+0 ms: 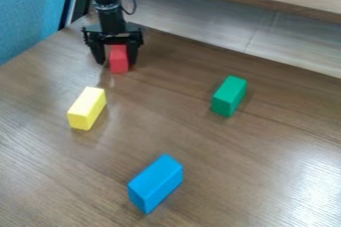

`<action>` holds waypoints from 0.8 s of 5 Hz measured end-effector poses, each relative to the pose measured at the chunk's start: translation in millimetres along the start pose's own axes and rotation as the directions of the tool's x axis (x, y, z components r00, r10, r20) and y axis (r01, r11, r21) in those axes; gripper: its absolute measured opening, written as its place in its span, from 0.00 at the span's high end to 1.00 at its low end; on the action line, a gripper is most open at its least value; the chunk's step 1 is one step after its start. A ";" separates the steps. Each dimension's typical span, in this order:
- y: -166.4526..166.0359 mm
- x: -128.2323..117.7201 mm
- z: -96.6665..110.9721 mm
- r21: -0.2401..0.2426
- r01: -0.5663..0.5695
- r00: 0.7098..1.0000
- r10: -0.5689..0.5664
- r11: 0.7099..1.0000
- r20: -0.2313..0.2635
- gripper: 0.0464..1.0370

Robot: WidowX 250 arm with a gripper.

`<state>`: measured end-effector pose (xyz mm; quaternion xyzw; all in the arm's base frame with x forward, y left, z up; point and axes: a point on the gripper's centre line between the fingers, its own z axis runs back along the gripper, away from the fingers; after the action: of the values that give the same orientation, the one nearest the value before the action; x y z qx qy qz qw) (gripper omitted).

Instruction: Remove the red rectangle from the yellow rectangle and move to the top left corner

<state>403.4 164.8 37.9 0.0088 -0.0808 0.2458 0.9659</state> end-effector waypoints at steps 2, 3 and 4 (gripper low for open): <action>-17.2 -11.5 41.3 -0.068 0.086 0.995 -0.082 0.994 0.060 0.04; -25.0 -21.6 65.8 -0.118 0.127 0.990 -0.118 0.985 0.083 0.04; -30.0 -37.2 86.1 -0.158 0.169 0.983 -0.156 0.973 0.092 0.04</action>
<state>372.4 115.9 117.5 -0.0552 -0.1379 0.1577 0.9762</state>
